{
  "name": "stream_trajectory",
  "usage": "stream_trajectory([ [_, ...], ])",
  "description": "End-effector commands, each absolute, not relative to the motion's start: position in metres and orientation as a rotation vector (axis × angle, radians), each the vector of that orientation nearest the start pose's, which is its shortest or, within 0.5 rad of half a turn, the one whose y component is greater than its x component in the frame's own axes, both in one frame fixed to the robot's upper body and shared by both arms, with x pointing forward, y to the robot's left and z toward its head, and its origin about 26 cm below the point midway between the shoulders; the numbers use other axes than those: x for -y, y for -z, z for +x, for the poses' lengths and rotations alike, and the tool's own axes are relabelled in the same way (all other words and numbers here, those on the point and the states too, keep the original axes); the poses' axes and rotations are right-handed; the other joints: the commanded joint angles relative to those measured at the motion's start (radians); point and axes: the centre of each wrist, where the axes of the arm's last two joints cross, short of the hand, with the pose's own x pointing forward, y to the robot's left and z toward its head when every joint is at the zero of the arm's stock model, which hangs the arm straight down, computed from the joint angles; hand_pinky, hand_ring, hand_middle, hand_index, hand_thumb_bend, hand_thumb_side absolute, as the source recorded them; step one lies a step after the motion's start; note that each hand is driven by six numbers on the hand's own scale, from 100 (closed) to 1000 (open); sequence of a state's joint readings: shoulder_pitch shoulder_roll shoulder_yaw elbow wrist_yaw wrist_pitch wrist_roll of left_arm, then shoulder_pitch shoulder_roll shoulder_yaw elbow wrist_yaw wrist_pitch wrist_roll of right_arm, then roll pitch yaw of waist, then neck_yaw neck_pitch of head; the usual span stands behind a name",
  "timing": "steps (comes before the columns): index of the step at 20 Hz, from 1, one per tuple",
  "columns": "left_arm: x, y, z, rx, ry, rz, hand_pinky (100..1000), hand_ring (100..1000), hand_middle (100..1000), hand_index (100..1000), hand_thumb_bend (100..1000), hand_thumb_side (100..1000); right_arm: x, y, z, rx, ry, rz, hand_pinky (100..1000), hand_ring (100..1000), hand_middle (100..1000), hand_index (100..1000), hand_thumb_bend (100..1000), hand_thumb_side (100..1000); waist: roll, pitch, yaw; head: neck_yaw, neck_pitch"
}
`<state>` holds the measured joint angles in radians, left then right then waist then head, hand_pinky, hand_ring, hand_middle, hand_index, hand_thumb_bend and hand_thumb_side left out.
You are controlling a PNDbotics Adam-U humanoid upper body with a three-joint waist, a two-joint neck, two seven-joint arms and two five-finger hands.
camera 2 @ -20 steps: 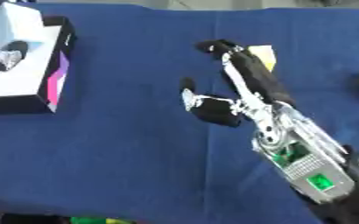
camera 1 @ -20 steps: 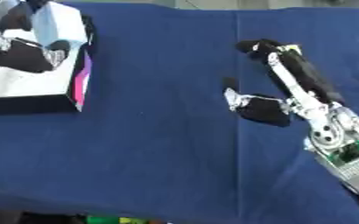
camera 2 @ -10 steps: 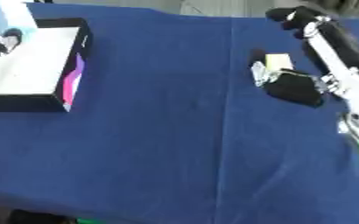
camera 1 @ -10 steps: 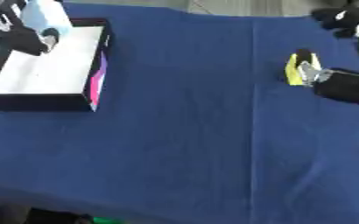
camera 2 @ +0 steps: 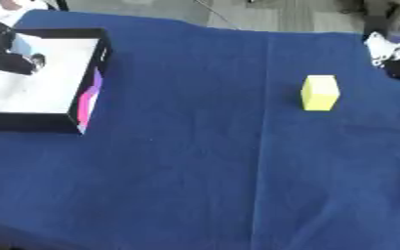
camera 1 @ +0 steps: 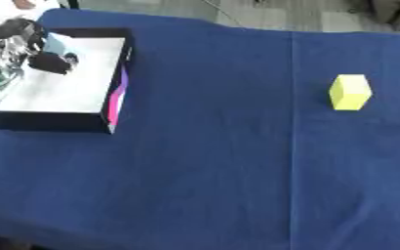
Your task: Pick up the objects with one hand, pass them to the other hand, and then place them into the box on the other side of the table.
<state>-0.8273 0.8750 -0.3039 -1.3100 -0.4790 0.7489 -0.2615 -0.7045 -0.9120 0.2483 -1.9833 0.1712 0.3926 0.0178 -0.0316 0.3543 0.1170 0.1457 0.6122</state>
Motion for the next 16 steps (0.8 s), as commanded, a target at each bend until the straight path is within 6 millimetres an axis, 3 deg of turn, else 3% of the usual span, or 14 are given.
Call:
stream_trajectory([
  [1, -0.358, -0.292, 0.414, 0.993, 0.700, 1.187, 913, 879, 776, 923, 592, 568, 0.259, -0.352, 0.291, 2.034, -1.015, -0.940, 885, 896, 866, 897, 129, 289, 0.003, -0.018, 0.002, 0.006, -0.012],
  [3, -0.359, -0.293, 0.417, 0.948, 0.721, 1.186, 949, 909, 799, 937, 731, 661, 0.261, -0.355, 0.290, 2.024, -1.032, -0.951, 890, 902, 867, 897, 142, 286, 0.003, -0.018, 0.004, 0.005, -0.011],
  [9, -0.350, -0.310, 0.414, 0.938, 0.754, 1.219, 991, 946, 835, 974, 836, 807, 0.267, -0.356, 0.288, 1.895, -1.185, -0.994, 913, 934, 891, 922, 242, 277, 0.000, -0.010, 0.019, -0.032, -0.015],
  [13, -0.340, -0.328, 0.407, 1.013, 0.749, 1.222, 990, 955, 838, 981, 723, 694, 0.270, -0.355, 0.288, 1.770, -1.309, -0.995, 926, 951, 911, 942, 305, 273, -0.002, -0.001, 0.035, -0.069, -0.024],
  [15, -0.336, -0.336, 0.401, 1.056, 0.753, 1.212, 986, 953, 834, 976, 656, 590, 0.272, -0.354, 0.291, 1.714, -1.354, -0.988, 929, 955, 920, 946, 314, 276, -0.003, 0.003, 0.043, -0.085, -0.029],
  [16, -0.334, -0.340, 0.398, 1.075, 0.756, 1.207, 984, 952, 832, 973, 591, 491, 0.273, -0.353, 0.292, 1.686, -1.375, -0.983, 930, 956, 922, 945, 327, 275, -0.004, 0.005, 0.047, -0.092, -0.031],
])
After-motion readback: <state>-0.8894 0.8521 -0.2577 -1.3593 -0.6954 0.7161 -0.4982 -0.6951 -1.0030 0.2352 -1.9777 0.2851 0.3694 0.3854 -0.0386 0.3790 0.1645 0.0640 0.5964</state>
